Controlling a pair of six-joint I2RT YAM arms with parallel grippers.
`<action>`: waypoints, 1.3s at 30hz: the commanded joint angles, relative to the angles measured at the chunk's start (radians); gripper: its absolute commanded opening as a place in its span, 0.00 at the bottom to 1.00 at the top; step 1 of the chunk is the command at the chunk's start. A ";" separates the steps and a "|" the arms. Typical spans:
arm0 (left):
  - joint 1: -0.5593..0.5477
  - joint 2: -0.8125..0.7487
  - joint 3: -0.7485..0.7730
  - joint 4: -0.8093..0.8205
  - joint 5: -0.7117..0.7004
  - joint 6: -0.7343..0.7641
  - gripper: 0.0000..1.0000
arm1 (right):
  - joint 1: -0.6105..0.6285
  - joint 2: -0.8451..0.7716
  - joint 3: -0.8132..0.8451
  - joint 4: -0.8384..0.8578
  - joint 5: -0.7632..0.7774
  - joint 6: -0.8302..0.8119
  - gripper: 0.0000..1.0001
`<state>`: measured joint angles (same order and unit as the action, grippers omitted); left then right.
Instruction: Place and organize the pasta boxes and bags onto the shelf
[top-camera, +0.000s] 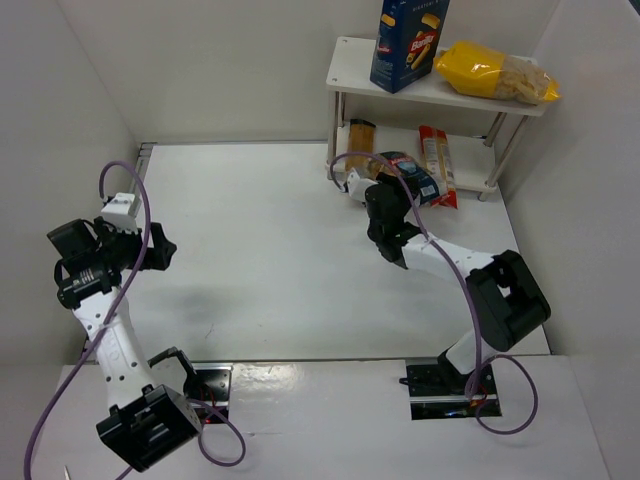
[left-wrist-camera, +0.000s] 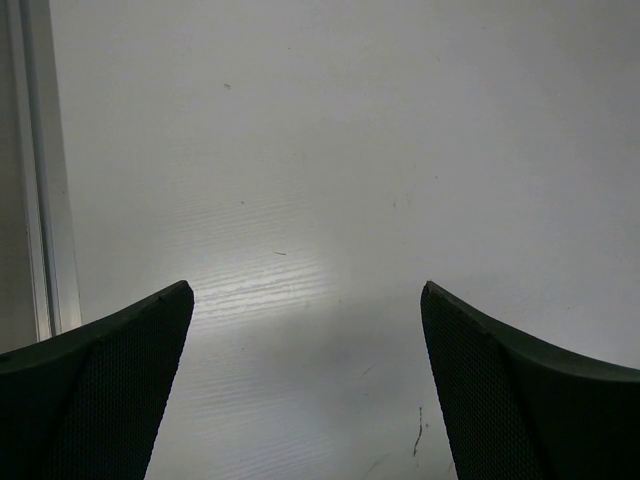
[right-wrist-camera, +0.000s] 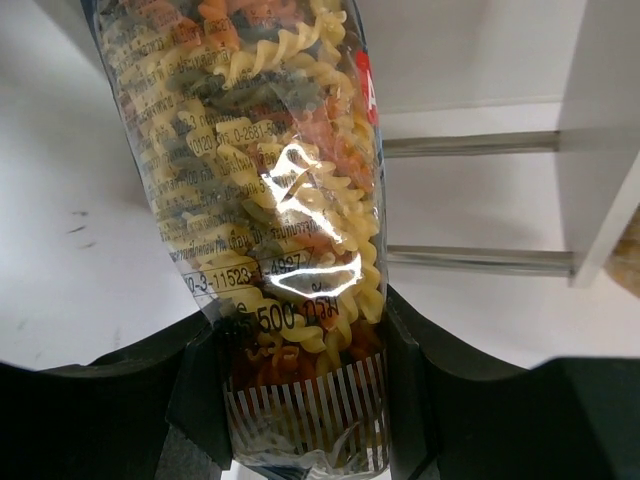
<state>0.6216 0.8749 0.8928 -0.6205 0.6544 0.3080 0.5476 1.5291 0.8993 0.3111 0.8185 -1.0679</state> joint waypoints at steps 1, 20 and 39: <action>0.007 -0.017 -0.005 0.024 0.024 -0.007 1.00 | 0.006 0.011 0.009 0.428 0.117 -0.161 0.00; 0.029 -0.057 -0.005 0.024 0.013 -0.017 1.00 | -0.113 0.240 0.194 0.595 0.085 -0.284 0.00; 0.070 -0.057 -0.014 0.024 0.053 0.002 1.00 | -0.162 0.404 0.337 0.577 0.067 -0.254 0.00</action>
<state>0.6849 0.8333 0.8806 -0.6197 0.6754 0.3088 0.3988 1.9587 1.1454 0.6952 0.8715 -1.3327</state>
